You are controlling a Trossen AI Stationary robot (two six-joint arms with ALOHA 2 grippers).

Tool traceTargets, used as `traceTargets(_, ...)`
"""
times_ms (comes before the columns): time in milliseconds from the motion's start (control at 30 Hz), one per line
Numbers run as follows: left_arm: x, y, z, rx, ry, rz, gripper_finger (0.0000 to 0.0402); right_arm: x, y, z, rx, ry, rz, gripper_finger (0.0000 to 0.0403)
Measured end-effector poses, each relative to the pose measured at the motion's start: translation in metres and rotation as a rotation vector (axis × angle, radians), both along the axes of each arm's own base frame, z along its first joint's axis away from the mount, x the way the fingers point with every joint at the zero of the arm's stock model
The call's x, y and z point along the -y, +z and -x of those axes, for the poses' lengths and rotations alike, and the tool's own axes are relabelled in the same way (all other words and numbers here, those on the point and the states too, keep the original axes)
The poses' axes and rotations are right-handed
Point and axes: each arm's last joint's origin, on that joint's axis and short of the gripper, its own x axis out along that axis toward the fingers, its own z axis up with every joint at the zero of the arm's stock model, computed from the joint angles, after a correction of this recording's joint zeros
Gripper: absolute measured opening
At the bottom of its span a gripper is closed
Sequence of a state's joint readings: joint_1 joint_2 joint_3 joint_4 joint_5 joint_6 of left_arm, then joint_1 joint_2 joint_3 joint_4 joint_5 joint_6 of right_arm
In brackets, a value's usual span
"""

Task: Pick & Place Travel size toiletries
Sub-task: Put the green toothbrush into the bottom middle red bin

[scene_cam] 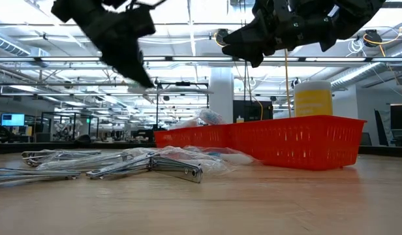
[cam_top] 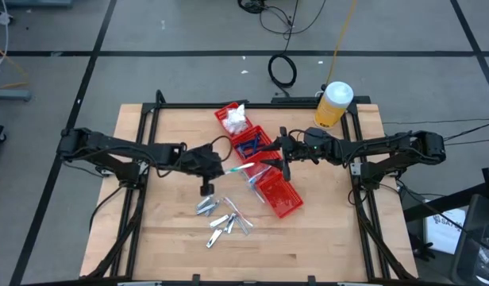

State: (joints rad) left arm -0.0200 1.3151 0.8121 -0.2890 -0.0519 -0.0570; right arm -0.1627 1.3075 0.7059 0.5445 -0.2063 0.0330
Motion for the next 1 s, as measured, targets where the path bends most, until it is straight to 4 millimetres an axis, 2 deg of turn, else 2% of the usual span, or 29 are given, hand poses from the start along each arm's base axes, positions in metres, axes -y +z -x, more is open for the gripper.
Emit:
traceTargets(200, -0.002, 0.018, -0.016, 0.058, 0.044, 0.014, 0.0001, 0.000, 0.001, 0.000, 0.011, 0.000, 0.002, 0.0187)
traceTargets(333, -0.012, 0.021, -0.037, 0.064, 0.154, 0.045, 0.0001, 0.000, 0.002, 0.000, 0.017, 0.000, 0.013, 0.0187)
traceTargets(700, -0.034, -0.016, -0.101, -0.026, 0.302, 0.125, 0.0000, 0.000, 0.002, 0.000, 0.023, 0.000, 0.015, 0.0187)
traceTargets(833, -0.034, -0.019, -0.111, -0.031, 0.288, 0.118, 0.0000, 0.000, 0.002, 0.000, 0.020, 0.001, 0.014, 0.0187)
traceTargets(1000, -0.033, -0.018, -0.112, -0.032, 0.219, 0.121, 0.0000, 0.000, 0.001, 0.000, 0.013, 0.001, 0.014, 0.0187)
